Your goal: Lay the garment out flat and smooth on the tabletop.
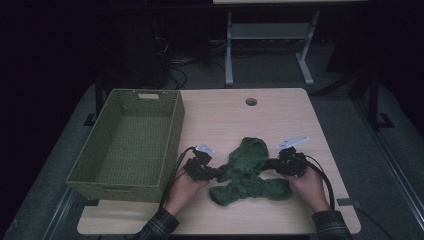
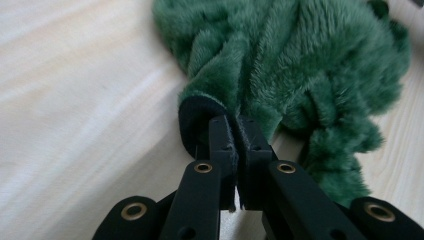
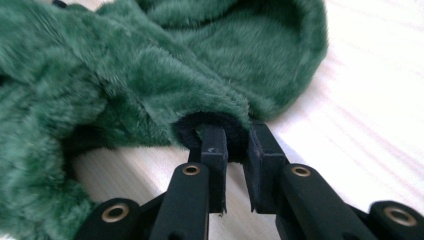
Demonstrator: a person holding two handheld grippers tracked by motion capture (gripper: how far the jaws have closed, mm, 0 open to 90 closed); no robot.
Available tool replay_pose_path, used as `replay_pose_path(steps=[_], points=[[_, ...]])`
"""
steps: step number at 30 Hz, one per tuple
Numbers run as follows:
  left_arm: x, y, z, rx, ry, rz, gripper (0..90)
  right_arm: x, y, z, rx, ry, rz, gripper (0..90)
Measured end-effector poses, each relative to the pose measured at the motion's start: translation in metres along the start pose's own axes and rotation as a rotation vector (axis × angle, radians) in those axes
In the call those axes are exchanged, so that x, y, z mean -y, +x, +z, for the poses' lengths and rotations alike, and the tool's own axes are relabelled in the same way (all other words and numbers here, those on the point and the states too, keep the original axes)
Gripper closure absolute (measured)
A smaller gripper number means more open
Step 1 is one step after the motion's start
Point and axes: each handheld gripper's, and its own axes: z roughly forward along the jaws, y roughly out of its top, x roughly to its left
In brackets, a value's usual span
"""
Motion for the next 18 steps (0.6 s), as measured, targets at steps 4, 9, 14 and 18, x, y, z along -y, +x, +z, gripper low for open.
replay_pose_path(steps=[4,9,14,18], points=[[-0.007,-0.002,-0.008,-0.014,-0.026,0.01,76.7,0.004,0.002,-0.001,0.001,0.004,-0.009,67.4],[-0.022,-0.006,-0.027,-0.034,-0.095,0.037,61.5,0.002,-0.002,-0.03,-0.004,-0.078,0.016,58.7],[-0.05,-0.001,-0.037,-0.077,-0.159,0.07,58.3,-0.012,-0.012,-0.046,0.026,-0.139,0.03,58.9],[-0.069,0.012,-0.025,-0.093,-0.159,0.092,57.6,-0.022,-0.022,-0.035,0.043,-0.117,0.047,58.7]])
